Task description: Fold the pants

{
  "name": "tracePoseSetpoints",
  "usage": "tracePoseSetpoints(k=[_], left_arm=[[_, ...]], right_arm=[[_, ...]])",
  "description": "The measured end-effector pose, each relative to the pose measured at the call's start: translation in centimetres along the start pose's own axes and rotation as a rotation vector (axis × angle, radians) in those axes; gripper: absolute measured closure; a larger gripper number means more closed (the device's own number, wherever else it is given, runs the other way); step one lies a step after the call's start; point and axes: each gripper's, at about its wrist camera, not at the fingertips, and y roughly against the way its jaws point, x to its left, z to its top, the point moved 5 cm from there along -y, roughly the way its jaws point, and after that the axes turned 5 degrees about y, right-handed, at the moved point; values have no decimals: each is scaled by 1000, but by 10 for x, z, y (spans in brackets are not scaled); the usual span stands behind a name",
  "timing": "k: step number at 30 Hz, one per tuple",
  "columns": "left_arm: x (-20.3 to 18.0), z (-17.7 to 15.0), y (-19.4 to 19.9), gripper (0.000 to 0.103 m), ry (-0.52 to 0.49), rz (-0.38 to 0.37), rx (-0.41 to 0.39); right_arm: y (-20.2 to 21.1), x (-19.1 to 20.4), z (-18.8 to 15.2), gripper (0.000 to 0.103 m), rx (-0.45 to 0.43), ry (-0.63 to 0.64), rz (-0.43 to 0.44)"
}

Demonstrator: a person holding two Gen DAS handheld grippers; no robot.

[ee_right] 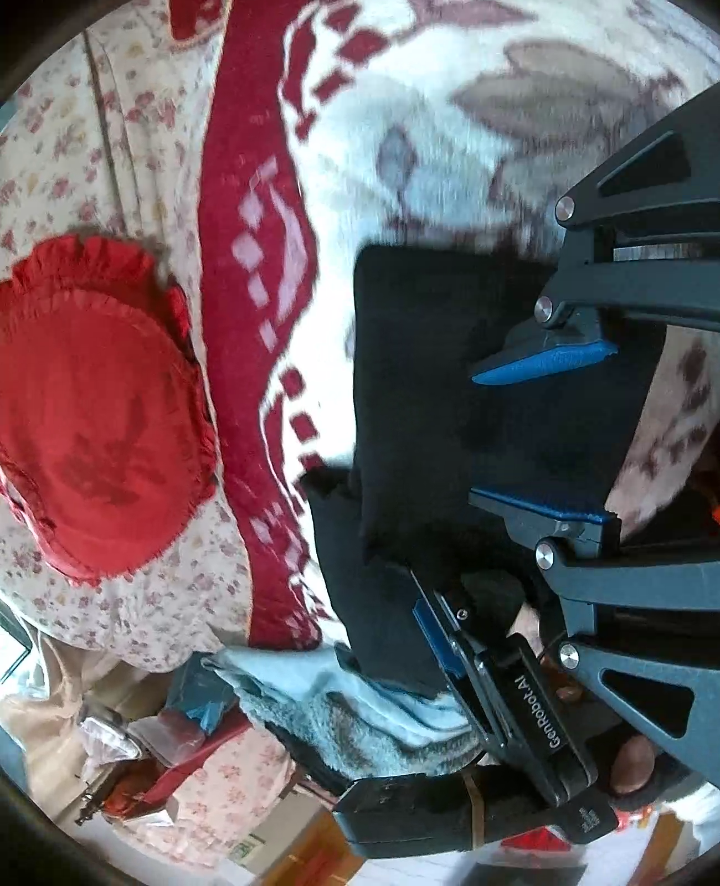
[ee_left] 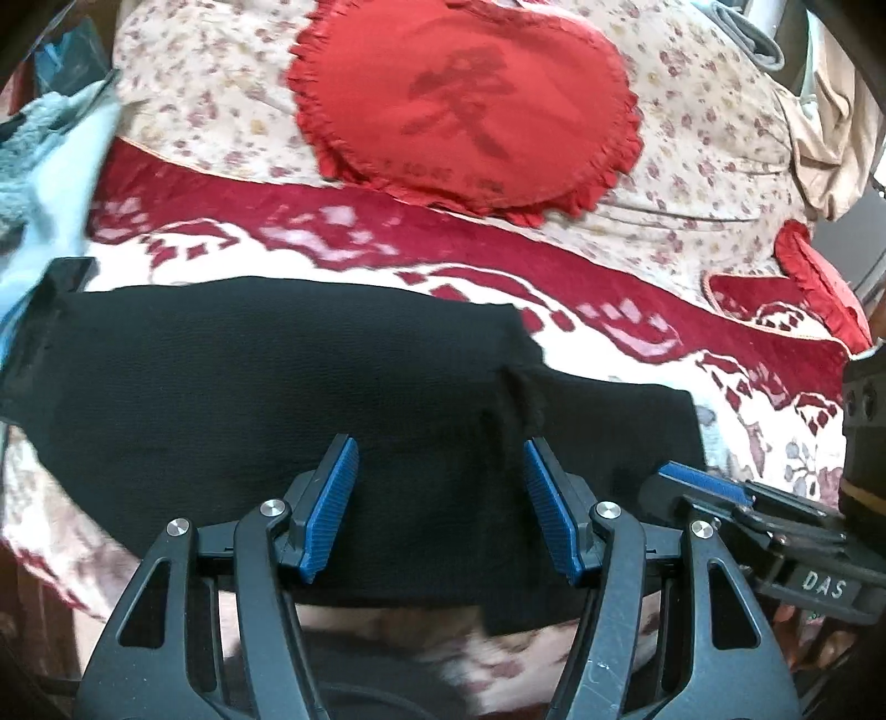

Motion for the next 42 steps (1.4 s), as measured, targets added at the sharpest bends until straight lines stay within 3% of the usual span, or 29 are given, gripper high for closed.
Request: tracePoseSetpoints(k=[5, 11, 15, 25, 30, 42], left_arm=[[35, 4, 23, 41, 108, -30, -12], [76, 3, 40, 41, 185, 7, -32], [103, -4, 42, 41, 234, 40, -24], [158, -26, 57, 41, 399, 52, -41], [192, -30, 57, 41, 546, 46, -55], [210, -25, 35, 41, 615, 21, -44]], right_arm=[[-22, 29, 12, 67, 21, 94, -27], [-53, 55, 21, 67, 60, 167, 3], [-62, 66, 26, 65, 72, 205, -27], [-72, 112, 45, 65, 54, 283, 51], [-100, 158, 62, 62, 70, 450, 64], [-199, 249, 96, 59, 152, 683, 126]])
